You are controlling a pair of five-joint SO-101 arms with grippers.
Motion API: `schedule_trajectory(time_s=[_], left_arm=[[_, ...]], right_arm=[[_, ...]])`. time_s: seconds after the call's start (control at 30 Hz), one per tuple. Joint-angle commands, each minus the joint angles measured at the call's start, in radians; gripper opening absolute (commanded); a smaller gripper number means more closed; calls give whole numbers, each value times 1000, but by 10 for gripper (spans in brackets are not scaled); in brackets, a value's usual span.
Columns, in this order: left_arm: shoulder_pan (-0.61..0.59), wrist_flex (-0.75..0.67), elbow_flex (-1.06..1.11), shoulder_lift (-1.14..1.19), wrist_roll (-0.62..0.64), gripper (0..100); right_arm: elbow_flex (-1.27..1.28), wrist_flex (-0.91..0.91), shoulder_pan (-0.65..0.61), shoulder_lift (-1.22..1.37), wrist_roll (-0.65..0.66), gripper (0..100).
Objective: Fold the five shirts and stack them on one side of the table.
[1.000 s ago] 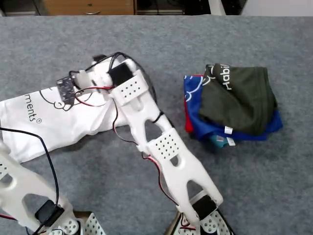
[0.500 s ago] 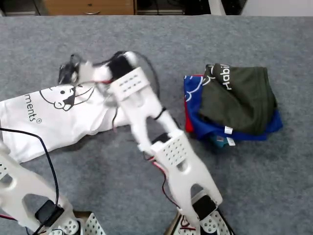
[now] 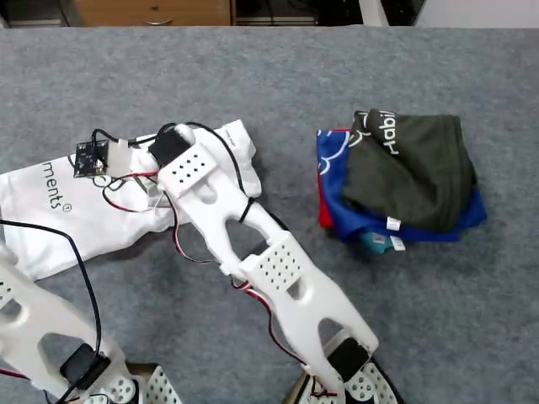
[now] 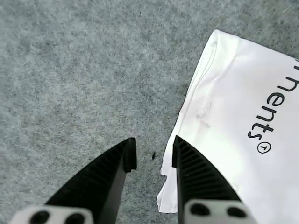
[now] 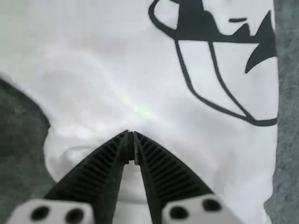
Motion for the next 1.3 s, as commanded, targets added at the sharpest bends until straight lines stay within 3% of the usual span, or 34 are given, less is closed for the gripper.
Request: schedule_trajectory(time_s=[0.0, 0.17, 0.4, 0.47, 0.57, 0.73, 0.97, 1.13, 1.27], left_arm=[[0, 9, -3, -13, -5, 139], [3, 9, -3, -15, -2, 139], [3, 9, -3, -15, -2, 139], [0, 9, -3, -18, -3, 139], [-5, 9, -3, -18, -6, 139], [-6, 9, -3, -22, -6, 139], [-38, 9, -5, -22, -6, 139], [-49, 9, -3, -22, -37, 139], [-60, 9, -5, -22, -37, 139]], right_arm=[[-58, -140, -2, 22, -11, 4], [-145, -206, 12, 54, -11, 4], [-530, 120, 10, 18, -3, 4], [-506, 195, 8, -35, 11, 4], [-446, 338, 7, -93, 25, 4], [-329, 338, 12, -122, -138, 3], [150, 333, -77, -380, -252, 3], [433, 269, -74, -526, -249, 3], [598, 94, -64, -529, -249, 3]])
